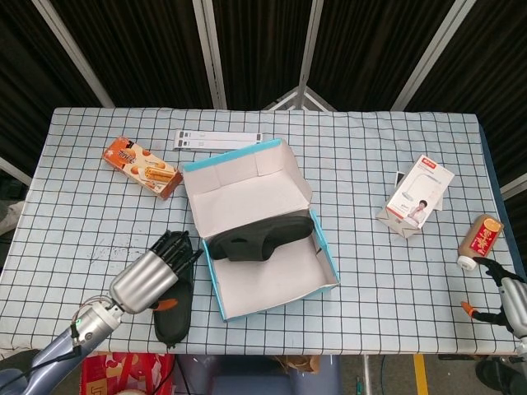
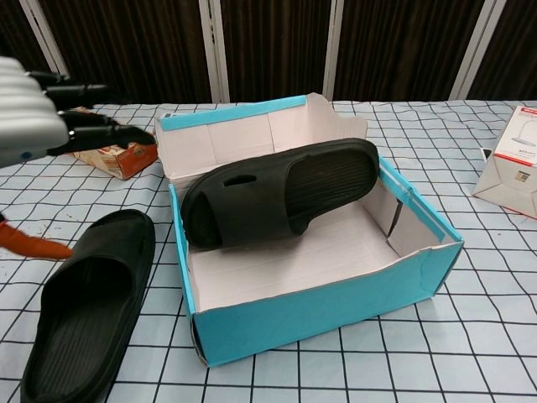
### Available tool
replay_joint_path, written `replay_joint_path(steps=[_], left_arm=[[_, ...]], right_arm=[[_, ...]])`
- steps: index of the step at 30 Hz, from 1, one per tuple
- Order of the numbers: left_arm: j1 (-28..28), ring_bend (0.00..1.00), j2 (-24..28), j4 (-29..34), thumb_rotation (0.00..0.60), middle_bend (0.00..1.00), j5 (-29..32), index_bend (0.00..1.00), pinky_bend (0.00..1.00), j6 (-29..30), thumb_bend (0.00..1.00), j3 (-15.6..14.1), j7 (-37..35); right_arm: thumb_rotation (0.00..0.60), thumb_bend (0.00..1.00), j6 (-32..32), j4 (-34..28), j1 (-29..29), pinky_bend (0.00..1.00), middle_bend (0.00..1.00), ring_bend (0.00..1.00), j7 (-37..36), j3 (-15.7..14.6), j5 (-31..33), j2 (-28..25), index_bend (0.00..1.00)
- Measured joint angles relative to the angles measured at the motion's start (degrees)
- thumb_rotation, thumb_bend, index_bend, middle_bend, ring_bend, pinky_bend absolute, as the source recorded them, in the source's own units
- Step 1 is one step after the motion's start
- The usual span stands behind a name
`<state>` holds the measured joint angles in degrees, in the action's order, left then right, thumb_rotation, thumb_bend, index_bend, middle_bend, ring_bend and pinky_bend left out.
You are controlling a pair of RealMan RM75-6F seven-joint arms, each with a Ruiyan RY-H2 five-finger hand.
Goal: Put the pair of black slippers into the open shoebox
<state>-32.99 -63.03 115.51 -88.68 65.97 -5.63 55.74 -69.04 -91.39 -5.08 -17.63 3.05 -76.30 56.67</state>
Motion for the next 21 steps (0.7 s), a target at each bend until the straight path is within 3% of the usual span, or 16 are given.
replay_joint_path(steps=[6, 14, 21], left_arm=[[3.6, 0.01, -1.16, -3.36, 0.221, 0.21, 3.84, 0.0, 0.17, 2.06, 0.2, -0.7, -6.44], [5.04, 0.02, -6.64, -11.65, 0.207, 0.2, 13.28, 0.0, 0.17, -0.28, 0.2, 1.35, -15.13], [4.67, 0.08, -12.37, -20.52, 0.206, 0.19, 13.46, 0.0, 0.22, -1.52, 0.2, 3.24, -18.26]], right_arm=[[0.6, 0.23, 0.25, -0.32, -0.02, 0.21, 0.2, 0.25, 0.17, -0.09, 0.21, -0.17, 0.21], [0.6, 0.23, 1.07, -0.22, -0.27, 0.21, 0.2, 0.25, -0.02, -0.22, 0.43, -0.26, 0.21], [0.6, 0.23, 1.23, -0.39, -0.35, 0.21, 0.2, 0.25, 0.3, -0.21, 0.72, -0.32, 0.21]])
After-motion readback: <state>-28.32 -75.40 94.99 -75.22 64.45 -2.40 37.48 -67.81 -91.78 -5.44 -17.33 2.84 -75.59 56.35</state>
